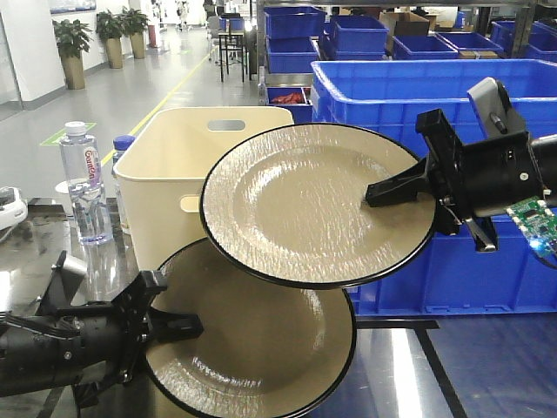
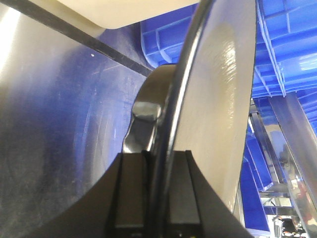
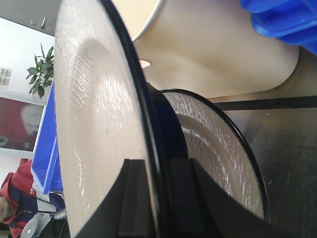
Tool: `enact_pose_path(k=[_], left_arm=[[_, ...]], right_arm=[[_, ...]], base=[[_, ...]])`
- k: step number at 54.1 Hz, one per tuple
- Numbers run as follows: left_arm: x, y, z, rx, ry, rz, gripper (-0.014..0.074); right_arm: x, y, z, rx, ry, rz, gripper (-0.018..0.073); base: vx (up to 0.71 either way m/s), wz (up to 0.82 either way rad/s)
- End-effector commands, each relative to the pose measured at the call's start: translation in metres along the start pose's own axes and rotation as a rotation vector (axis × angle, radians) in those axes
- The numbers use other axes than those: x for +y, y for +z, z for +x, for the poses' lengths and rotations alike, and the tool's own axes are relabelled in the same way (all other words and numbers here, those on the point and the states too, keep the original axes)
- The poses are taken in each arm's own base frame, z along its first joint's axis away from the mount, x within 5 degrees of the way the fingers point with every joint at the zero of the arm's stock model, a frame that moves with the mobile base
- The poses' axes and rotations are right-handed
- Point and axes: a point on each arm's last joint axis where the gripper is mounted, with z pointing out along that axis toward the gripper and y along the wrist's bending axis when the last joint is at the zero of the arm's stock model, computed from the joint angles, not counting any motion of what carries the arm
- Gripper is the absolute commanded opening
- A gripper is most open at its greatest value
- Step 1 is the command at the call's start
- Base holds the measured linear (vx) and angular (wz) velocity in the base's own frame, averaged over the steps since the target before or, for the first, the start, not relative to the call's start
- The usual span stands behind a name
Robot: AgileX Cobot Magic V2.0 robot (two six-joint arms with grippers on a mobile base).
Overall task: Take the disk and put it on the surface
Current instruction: 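Lower the left gripper's plate flat onto the counter and release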
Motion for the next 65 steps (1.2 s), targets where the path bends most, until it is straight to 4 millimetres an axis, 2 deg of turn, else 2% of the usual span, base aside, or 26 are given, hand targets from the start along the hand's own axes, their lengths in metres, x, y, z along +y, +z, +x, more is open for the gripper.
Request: enact_pose_path(k=[1,16,24,48,56,65], left_arm=[[-0.026,-0.01,-0.005,-0.029,-0.042,0.117,0.0001],[-0.025,-0.01,-0.004,-0.026,-0.041,0.114,0.0001],[-0.022,-0.006,0.003,0.063,-0.005,0.113,0.0001],[0.004,0.02,0.01,0.164,-0.001,0.017,0.0008],[0.012,0.024,0.011,0.193,-0.011,-0.031,0.0046],[0.021,0.028,0.013,0.229,0.032,-0.08,0.0152]], right_arm=[[0.034,-0.02,-0.003,-0.103,-0.014,-0.129,-0.0008],[0.033,-0.02,-0.005,-0.122,-0.013,-0.126,-0.0008],[0.033,-0.021,-0.006,-0.139,-0.012,-0.125,-0.0008],[0.032,-0.021,-0.01,-0.181,-0.018,-0.111,-0.0008],[0.032,-0.021,-0.01,-0.181,-0.018,-0.11,-0.0007],[0.032,-0.021,-0.01,-0.186,-0.019,-0.109,-0.0004]], base=[[0.0,0.0],[0.0,0.0],[0.0,0.0],[0.0,0.0],[0.0,0.0],[0.0,0.0]])
